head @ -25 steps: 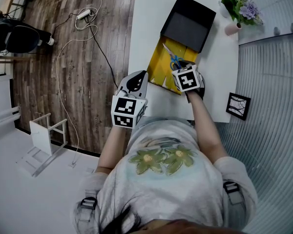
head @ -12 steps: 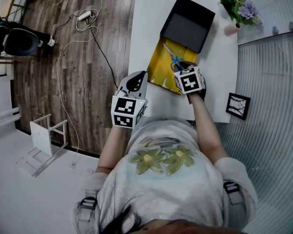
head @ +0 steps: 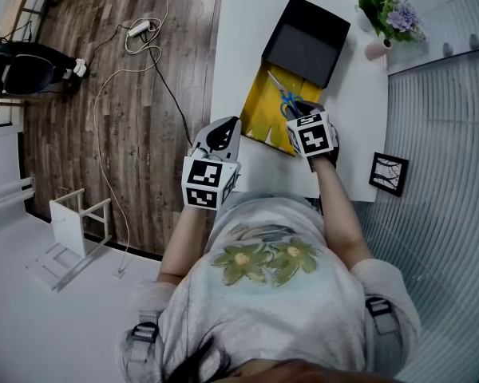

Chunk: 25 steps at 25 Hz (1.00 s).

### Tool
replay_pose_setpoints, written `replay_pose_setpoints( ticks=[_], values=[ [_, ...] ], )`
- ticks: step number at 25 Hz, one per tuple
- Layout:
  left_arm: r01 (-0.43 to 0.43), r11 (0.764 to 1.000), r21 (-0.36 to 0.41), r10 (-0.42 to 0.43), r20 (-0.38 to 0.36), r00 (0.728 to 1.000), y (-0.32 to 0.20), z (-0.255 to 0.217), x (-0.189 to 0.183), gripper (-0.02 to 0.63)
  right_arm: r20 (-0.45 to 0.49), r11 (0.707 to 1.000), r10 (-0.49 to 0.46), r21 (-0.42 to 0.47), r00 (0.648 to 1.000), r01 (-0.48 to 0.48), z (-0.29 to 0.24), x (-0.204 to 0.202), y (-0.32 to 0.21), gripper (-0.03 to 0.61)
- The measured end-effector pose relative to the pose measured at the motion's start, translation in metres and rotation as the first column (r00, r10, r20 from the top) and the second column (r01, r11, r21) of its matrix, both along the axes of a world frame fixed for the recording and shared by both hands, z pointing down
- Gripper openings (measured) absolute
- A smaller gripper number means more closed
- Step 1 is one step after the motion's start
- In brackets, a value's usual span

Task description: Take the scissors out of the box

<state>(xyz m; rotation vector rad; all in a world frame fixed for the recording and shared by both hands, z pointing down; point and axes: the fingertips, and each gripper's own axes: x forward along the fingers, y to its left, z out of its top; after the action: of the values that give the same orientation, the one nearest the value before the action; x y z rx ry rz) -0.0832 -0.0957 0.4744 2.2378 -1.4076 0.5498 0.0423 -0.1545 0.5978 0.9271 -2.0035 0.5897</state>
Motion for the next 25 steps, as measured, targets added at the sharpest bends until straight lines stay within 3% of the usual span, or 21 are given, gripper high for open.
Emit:
replay_pose_setpoints(
  ticks=[25],
  values=[
    [-0.016,1.0,0.011,0.016,0.002,1.0,0.005,-0.006,0.004,0.006,0.042,0.997,-0.036,0.066,0.998,0.034,-0.035,0.002,0.008,0.082]
  ],
)
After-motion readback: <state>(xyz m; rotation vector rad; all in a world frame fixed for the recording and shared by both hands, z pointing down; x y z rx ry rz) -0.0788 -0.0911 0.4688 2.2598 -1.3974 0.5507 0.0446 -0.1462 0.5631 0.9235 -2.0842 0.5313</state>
